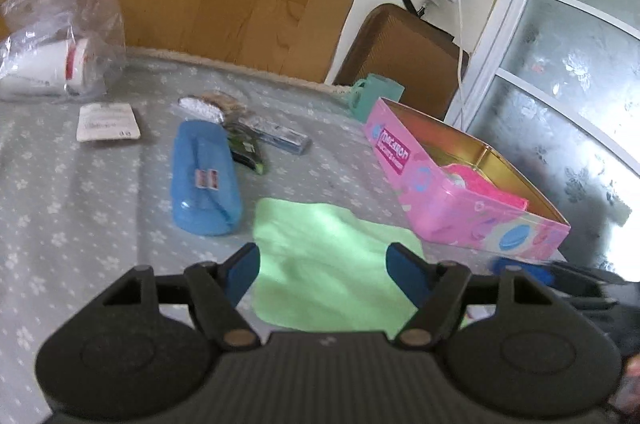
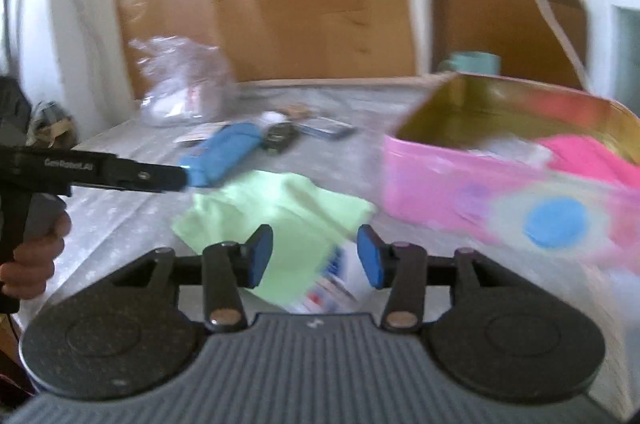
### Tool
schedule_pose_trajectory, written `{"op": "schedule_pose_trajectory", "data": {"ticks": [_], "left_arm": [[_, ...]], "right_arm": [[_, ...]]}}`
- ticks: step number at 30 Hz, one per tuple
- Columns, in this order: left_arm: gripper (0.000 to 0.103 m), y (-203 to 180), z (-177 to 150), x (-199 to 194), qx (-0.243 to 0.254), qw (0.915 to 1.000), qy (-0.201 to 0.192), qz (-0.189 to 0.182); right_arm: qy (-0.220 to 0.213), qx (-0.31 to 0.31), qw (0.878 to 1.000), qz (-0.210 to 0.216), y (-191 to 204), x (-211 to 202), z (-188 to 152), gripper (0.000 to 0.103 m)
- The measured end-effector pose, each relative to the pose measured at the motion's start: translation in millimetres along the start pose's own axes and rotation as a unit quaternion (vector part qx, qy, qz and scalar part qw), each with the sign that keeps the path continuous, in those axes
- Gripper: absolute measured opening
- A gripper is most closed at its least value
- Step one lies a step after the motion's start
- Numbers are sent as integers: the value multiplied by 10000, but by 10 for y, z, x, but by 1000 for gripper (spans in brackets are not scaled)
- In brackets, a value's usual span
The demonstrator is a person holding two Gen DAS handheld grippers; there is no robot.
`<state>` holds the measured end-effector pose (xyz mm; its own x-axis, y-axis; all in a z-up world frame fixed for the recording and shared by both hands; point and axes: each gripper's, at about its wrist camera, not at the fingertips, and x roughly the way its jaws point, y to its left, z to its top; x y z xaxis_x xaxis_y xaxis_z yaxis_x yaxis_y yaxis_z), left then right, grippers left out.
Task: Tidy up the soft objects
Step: 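Grasp the green cloth with the right gripper and lift it, then pass the green cloth from the right gripper into the left gripper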
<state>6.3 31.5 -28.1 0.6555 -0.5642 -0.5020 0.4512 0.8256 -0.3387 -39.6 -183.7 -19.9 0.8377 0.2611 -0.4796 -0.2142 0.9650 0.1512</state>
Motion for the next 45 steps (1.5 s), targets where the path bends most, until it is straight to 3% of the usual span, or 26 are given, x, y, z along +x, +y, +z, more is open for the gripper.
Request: {"op": "schedule_pose_trajectory", "data": {"ticks": [3,6,9,11,12,13,14,15,18,22,26,30,31,33,37,39,41,42,43,45], "left_arm": [[74,-74,21,128,-167,9993,269,216],[75,-20,44,300,-453,9964,636,336],[78,104,41,334,-959,9925,747,98],[76,133,45,354,-1082,9911,774,68],[73,134,45,357,-1116,9908,766,69],[70,152,47,347,-1162,9906,721,65],[69,178,55,339,-1245,9898,688,45],[64,224,63,328,-1389,9879,686,-84],[62,277,98,277,-1682,9828,706,-292],[50,163,179,227,-1592,9835,669,-537],[50,-17,383,217,-1382,9863,526,-731],[62,-98,485,287,-1273,9887,529,-595],[64,-120,489,340,-1227,9892,582,-552],[67,-127,472,439,-1207,9886,748,-501],[74,-127,401,560,-1291,9840,1059,-619],[69,-175,409,617,-1212,9841,1130,-637],[43,-261,431,706,-1070,9845,1210,-685],[22,-292,422,759,-977,9844,1286,-697],[15,-328,416,851,-893,9829,1447,-702],[14,-340,404,932,-856,9828,1504,-640]], "right_arm": [[324,-380,9987,104,80,393,98,57],[752,-729,9940,321,81,715,213,80],[1262,-658,9879,609,-18,994,318,94],[1276,-644,9871,721,14,1152,390,93],[1264,-782,9862,735,55,1131,397,83],[1189,-1006,9850,742,116,1116,400,52],[1141,-1099,9830,927,151,1076,402,34],[1113,-959,9843,981,166,1056,424,2],[843,-715,9895,934,126,932,435,3],[271,-259,9933,1097,49,713,513,3],[-15,-158,9967,792,-47,532,639,4],[148,-292,9969,716,-186,433,583,15],[271,-301,9964,748,-204,425,539,36],[418,-306,9966,640,-218,417,416,67],[498,-233,9969,564,-258,417,249,71],[567,-61,9967,576,-297,491,235,71],[669,126,9955,661,-343,600,246,62],[722,184,9940,801,-361,669,256,43],[695,206,9937,858,-373,686,267,23],[644,244,9936,891,-367,678,310,9]]}}
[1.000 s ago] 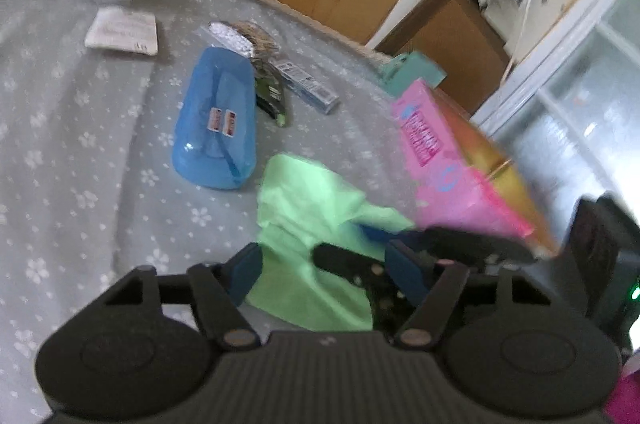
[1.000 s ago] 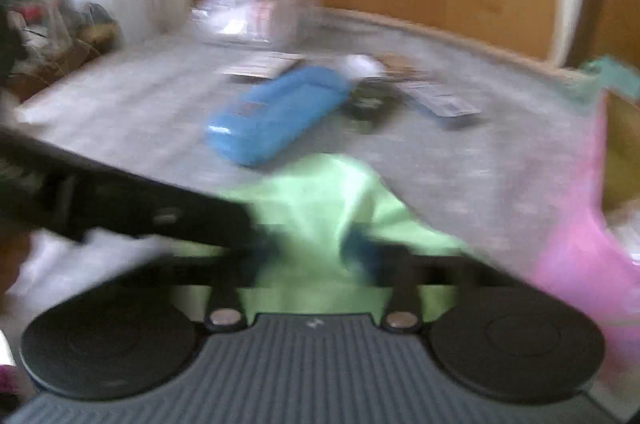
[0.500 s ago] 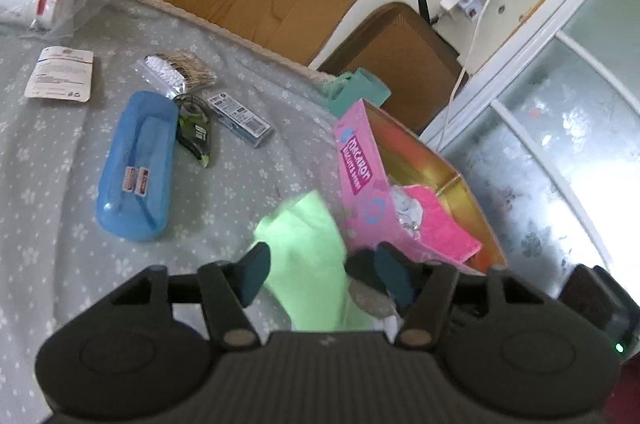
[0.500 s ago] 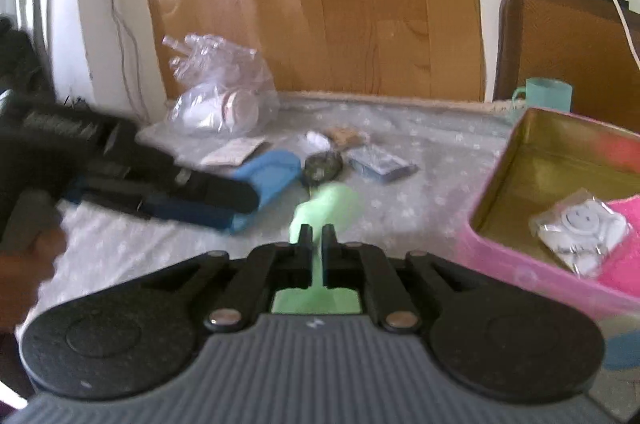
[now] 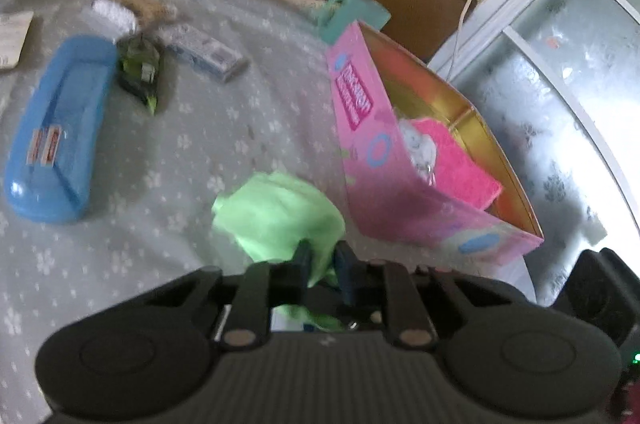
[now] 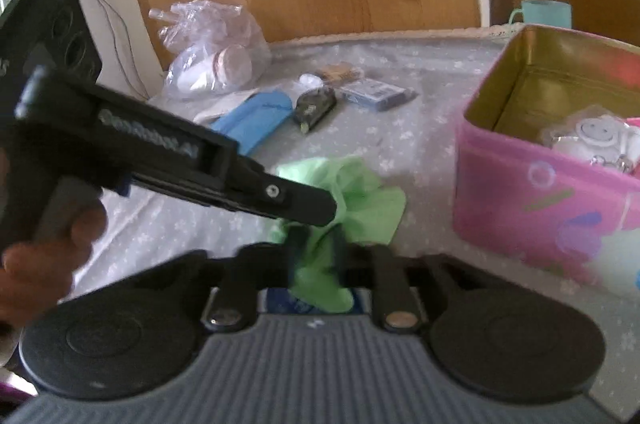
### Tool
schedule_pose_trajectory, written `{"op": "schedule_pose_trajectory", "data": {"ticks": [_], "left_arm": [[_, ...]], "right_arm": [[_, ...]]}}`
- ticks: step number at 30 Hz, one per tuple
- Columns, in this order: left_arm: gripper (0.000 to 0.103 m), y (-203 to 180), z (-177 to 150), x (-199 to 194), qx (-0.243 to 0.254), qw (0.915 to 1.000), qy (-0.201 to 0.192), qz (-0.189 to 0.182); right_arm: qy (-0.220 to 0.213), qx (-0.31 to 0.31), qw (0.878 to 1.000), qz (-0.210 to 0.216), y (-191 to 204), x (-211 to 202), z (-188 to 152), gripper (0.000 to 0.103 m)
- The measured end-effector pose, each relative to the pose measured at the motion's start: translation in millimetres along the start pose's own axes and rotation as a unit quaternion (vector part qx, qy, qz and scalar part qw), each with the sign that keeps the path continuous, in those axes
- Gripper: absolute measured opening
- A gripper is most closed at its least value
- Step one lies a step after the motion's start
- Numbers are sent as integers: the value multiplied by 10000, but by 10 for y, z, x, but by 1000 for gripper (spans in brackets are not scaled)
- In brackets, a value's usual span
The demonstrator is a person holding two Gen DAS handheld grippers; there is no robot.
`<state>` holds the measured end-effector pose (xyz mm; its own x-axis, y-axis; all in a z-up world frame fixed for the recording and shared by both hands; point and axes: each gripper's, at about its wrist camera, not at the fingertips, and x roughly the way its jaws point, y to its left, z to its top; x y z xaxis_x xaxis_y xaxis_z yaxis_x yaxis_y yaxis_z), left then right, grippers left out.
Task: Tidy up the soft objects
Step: 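Pass the green cloth from the right gripper into the left gripper, then drop the green cloth into the pink tin with the left gripper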
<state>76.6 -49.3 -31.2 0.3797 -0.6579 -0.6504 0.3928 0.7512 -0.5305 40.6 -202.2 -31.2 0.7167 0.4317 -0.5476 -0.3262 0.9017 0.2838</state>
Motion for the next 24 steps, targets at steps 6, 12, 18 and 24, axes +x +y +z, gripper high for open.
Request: {"op": "schedule_pose_trajectory", "data": {"ticks": [6,12,18,24], "left_arm": [[14,-310,229,-334,289,9967,-445,-618],[14,-861,454,-256,937,9878,-579,-1100],[29,-1269,544,491,1480,9822,-372,-1091],[33,-1157,519,701,1296,9895,-479,-434]], "right_arm": [[-1225,-674,9895,-353,147,-402,116,9],[-2081,-590,9697,-1133,-93,-787,136,9],[-1859,44,9629,-1955,-714,-684,119,16],[-1845,1000,9483,-2379,-1124,-873,-21,40]]}}
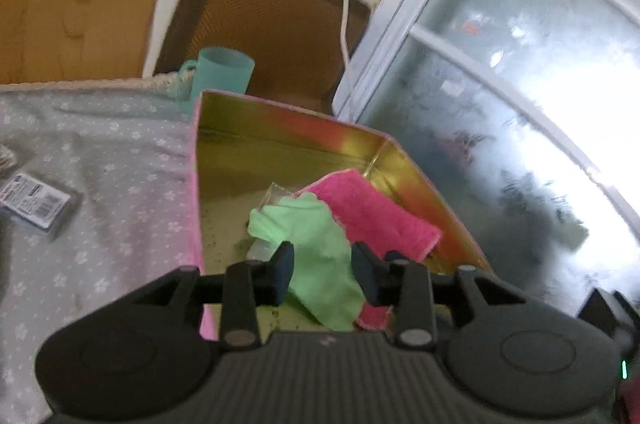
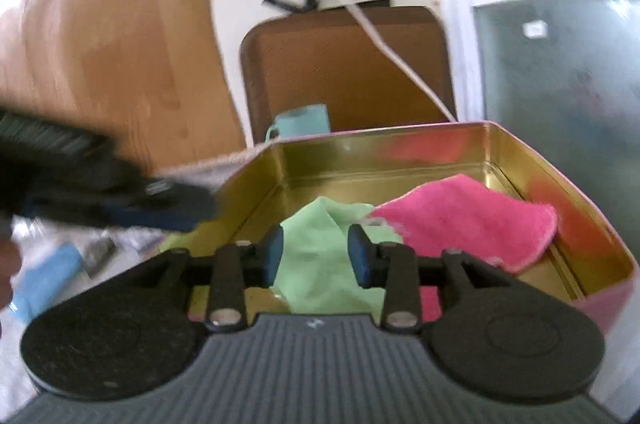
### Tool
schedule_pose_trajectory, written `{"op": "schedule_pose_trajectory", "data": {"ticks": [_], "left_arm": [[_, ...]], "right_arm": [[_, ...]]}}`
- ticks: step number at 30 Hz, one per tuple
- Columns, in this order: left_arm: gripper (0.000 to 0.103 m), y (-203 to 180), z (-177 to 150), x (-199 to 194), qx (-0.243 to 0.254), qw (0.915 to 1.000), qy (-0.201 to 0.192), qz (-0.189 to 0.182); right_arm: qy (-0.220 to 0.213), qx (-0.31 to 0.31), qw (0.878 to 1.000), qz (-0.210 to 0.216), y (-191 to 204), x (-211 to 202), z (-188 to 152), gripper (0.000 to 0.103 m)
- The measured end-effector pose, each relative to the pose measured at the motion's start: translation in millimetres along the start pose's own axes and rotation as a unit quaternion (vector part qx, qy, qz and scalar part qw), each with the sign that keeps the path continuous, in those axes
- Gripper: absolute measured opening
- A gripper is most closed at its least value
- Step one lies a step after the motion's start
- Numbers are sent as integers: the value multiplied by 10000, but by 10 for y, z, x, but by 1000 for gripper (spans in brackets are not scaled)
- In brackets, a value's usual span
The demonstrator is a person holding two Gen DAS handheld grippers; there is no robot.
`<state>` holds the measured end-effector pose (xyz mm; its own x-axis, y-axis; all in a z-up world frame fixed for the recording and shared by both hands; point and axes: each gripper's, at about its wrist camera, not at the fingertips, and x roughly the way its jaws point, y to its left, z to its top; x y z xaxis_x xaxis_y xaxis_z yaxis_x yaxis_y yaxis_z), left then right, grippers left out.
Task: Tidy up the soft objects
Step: 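Drop the green cloth into the pink tin with the left gripper, then grasp the blue pencil case with the right gripper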
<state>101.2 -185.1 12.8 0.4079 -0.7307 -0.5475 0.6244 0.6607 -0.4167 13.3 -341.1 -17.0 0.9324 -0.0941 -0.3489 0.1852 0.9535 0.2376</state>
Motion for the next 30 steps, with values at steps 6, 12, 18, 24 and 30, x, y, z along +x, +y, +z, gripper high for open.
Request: {"op": "schedule_pose_trajectory", "data": {"ticks": [6,12,18,24,30], "left_arm": [[38,437,-336,-863,-26,9973,-663,329],[38,1312,-948,-1599,-539,9821,-718,1653],[38,2051,-1242,-2160,-938,9375,-962,3210],[42,2355,-1434,-2348,-1264,9259,-1547,3206],[44,2417,-1470,-2382,-1353,9322,-1630,2933]], "right_arm": [[-382,-96,9985,379,119,-385,19,41],[84,-710,9814,1781,903,-426,187,41],[2010,84,9461,2538,1996,136,-259,44],[2127,-15,9585,1898,2791,486,-586,72],[2256,-995,9622,1156,3102,901,-599,60]]}}
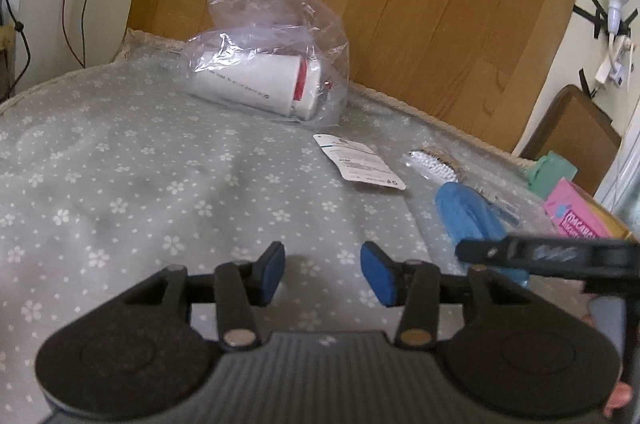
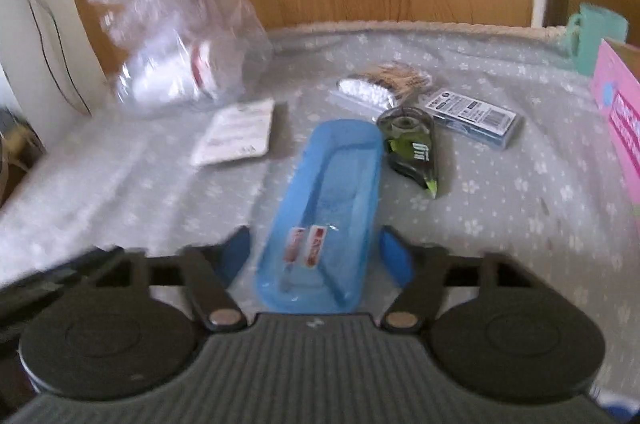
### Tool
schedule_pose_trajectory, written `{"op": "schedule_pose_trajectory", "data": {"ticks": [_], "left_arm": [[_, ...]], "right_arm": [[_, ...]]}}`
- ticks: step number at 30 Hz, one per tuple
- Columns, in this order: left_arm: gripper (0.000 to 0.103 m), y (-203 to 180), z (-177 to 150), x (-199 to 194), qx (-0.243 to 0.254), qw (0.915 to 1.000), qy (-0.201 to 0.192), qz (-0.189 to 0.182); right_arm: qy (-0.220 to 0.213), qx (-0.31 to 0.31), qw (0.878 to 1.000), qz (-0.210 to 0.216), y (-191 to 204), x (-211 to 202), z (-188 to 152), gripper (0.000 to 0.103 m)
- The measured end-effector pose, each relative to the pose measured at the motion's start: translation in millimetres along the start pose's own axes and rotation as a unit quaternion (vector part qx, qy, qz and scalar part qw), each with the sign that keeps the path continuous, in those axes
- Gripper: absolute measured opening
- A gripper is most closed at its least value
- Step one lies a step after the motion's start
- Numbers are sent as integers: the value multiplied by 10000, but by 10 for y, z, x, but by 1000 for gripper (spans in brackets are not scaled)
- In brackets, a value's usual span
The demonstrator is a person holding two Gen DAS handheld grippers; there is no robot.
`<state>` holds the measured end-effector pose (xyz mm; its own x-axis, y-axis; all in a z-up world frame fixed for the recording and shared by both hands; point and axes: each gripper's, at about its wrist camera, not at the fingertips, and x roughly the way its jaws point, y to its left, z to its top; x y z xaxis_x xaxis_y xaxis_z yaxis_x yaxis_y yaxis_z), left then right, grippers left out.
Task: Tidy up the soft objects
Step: 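Grasp the blue pencil case with the right gripper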
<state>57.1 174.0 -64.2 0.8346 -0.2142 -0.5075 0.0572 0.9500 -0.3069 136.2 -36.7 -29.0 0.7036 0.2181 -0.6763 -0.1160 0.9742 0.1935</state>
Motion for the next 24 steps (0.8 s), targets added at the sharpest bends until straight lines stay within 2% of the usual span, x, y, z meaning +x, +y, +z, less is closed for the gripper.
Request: {"op": "schedule_pose_trajectory", "data": {"ticks": [4,7,9,10,12,15,18,21,24], "left_arm": [[46,66,2,-16,-164,9998,58,-122],[47,65,7,-14,-147,9997,65,-176],[47,49,-2,-24,-121,9996,73,-257],[48,44,-2,-26,-107,9994,83,-308],[50,30,-6,-33,-64,9991,105,-405],[50,-49,-26,-61,61,9987,134,-488],[52,-212,-110,-139,210,9972,156,-702],[52,-413,-208,-190,188,9935,389,-1056],[54,-624,-227,-193,239,9855,772,-1492]], "right_arm": [[247,-127,9993,246,-174,-208,-93,57],[611,-418,9926,965,-346,-590,-359,57],[781,-550,9873,1268,-481,-949,-619,59],[786,-507,9863,1360,-558,-1128,-769,66],[600,-337,9881,1376,-706,-1468,-1085,82],[72,-118,9935,1134,-871,-1994,-1634,82],[-624,373,9921,1022,-1036,-2463,-2183,82],[-1057,662,9872,995,-1159,-2633,-2273,82],[-1154,284,9862,1155,-1112,-2623,-2232,82]]}}
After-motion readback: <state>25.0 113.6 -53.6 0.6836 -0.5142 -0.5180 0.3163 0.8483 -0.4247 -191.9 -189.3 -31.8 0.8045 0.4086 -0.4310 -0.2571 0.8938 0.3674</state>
